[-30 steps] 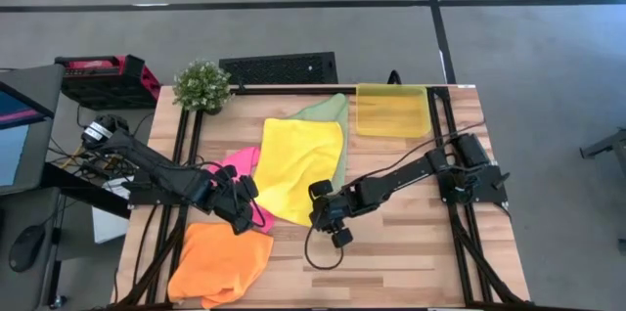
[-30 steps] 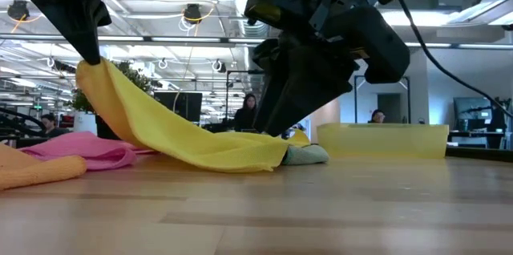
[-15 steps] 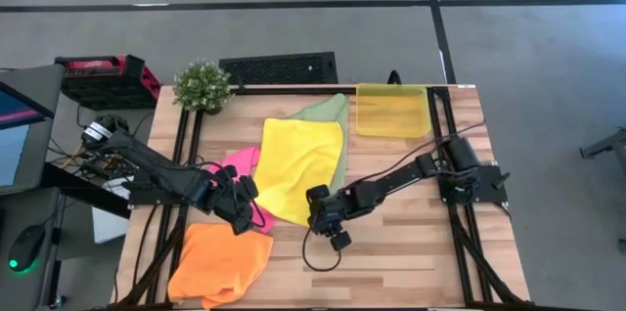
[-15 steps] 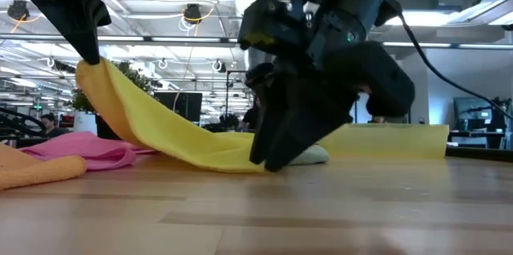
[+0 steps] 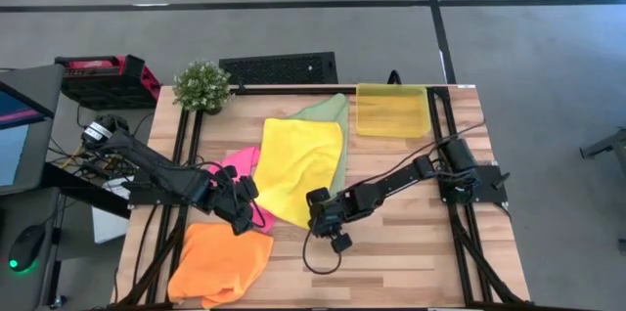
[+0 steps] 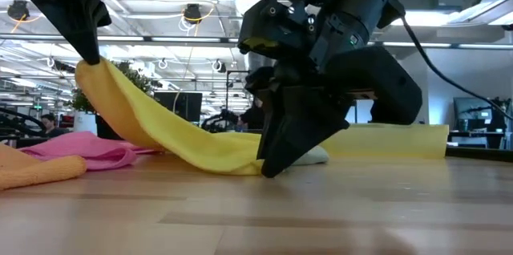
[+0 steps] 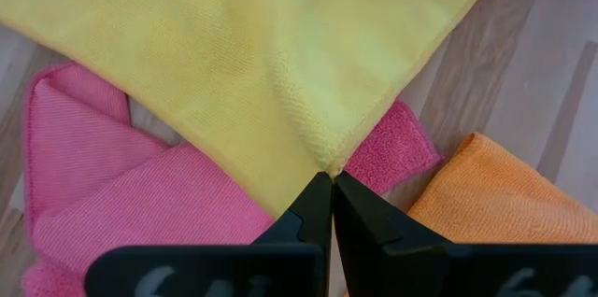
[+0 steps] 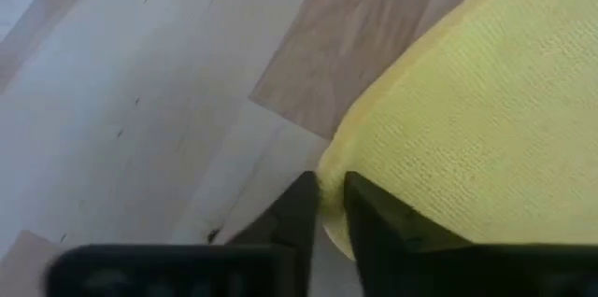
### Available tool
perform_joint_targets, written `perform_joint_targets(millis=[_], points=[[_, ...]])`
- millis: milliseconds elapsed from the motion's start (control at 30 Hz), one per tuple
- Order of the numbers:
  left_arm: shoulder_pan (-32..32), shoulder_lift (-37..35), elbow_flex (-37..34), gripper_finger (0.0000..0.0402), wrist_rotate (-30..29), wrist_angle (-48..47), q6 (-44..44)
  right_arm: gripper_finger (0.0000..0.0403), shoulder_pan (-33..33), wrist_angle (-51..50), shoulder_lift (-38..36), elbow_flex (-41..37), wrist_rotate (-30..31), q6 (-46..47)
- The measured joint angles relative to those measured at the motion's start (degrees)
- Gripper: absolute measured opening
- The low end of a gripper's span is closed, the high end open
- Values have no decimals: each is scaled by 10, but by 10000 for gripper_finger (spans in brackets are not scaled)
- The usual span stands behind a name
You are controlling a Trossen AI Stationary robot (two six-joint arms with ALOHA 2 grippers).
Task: Fold microfiber towels
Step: Fold the yellow towel
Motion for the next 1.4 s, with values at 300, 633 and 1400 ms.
perform_joint_targets(millis=[300,633,1400], points=[[0,0,0,0,-20,-1,-14,7,-1,-63,-67,-4,73,0],[33,0,0,0,-158,-5,-8,5,-47,-167,-162,-2,231,68],[311,87,0,0,-237,90,205,1,-183,-250,-158,-2,375,98]])
